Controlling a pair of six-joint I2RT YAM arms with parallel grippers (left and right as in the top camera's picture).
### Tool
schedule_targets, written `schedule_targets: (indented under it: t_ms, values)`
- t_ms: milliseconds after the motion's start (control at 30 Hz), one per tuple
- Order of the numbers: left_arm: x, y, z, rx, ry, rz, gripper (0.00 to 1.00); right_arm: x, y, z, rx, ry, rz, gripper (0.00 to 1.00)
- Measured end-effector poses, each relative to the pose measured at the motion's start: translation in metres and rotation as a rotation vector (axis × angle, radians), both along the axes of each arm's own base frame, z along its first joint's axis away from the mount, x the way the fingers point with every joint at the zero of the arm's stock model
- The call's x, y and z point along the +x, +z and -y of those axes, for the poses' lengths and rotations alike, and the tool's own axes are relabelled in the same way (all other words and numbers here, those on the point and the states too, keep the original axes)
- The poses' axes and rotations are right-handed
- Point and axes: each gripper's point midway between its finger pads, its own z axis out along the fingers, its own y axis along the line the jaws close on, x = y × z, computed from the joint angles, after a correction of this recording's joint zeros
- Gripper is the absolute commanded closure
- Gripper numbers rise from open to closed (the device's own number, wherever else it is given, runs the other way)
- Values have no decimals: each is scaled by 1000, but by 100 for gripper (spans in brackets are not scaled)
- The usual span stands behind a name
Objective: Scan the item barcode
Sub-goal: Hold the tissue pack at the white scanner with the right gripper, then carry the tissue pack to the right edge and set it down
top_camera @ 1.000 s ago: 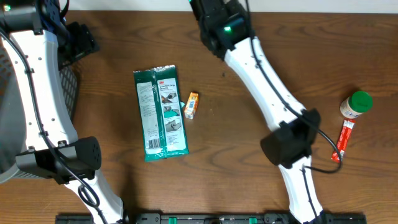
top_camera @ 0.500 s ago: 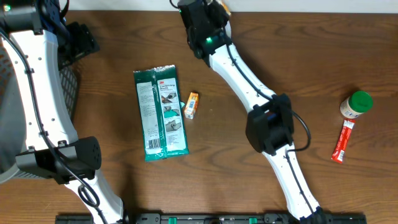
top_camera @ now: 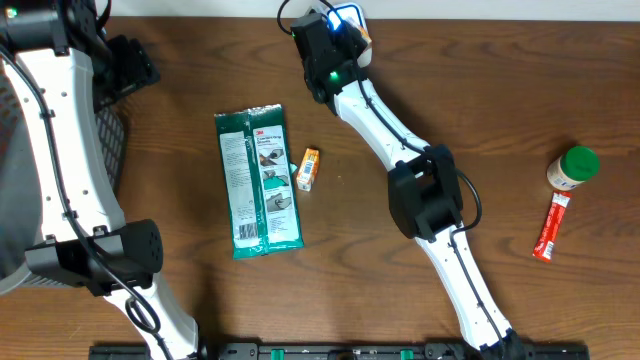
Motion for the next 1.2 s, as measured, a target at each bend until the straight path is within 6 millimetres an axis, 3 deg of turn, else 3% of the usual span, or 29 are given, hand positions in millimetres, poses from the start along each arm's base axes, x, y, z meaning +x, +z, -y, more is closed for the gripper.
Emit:
schedule_targets:
  t_ms: [233,600,800,900,933,967,1000,1100,1200]
  values:
    - [0,0,0,0,0,0,18,8,13,-5,38,8,68,99]
    - [0,0,0,0,0,0,18,10,10,-5,72,15,67,99]
    - [0,0,0,0,0,0,18,-9,8,1,83,-1,-39,99]
    - [0,0,0,0,0,0,18,-34,41,7,133,4,-120,99]
    - [0,0,0,0,0,0,18,-51,70,12,167,8,-142,99]
    - [0,0,0,0,0,0,18,-56,83,13,190,9,-139,99]
    - [0,0,0,0,0,0,18,-75,108,18,238,16,-170,99]
    - [0,0,0,0,0,0,18,-130,169,45,366,9,-235,99]
    - [0,0,0,0,0,0,18,-175,202,88,488,-46,-309,99]
